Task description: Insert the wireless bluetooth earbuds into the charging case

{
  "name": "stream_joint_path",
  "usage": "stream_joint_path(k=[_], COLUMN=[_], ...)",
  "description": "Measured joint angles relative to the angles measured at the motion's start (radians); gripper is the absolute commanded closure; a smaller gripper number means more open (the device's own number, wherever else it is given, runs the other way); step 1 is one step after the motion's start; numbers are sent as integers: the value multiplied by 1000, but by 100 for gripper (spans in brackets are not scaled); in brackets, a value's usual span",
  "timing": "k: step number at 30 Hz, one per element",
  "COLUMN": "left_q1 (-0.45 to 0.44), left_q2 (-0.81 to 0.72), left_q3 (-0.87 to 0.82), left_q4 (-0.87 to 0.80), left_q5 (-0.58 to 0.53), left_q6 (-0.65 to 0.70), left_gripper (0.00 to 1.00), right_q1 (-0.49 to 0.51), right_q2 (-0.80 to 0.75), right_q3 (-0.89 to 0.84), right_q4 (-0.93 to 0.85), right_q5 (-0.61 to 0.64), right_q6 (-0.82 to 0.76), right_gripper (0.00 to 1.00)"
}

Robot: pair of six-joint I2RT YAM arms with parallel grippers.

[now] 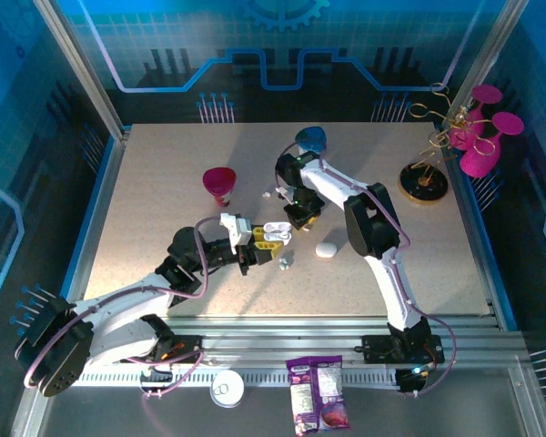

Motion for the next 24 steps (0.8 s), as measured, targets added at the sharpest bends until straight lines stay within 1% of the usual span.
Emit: stream_joint_path(k=[9,15,17,24], left_q1=[0,0,0,0], left_q2=[0,1,3,8], left_q3=[0,-4,-5,-9], left_q4=[0,8,9,28], left_q5=[0,-1,-1,-3], left_q6=[0,0,0,0], left_gripper=[100,100,100,100], right_q1=[0,-2,-3,-26], right_q2=[-4,-51,-69,-154], right_q3=[-8,-75,-96,-157], right_q4=[6,46,53,97], right_q5=[-2,-17,-23,-43], right_q6=[12,28,34,47], right_gripper=[71,73,76,73])
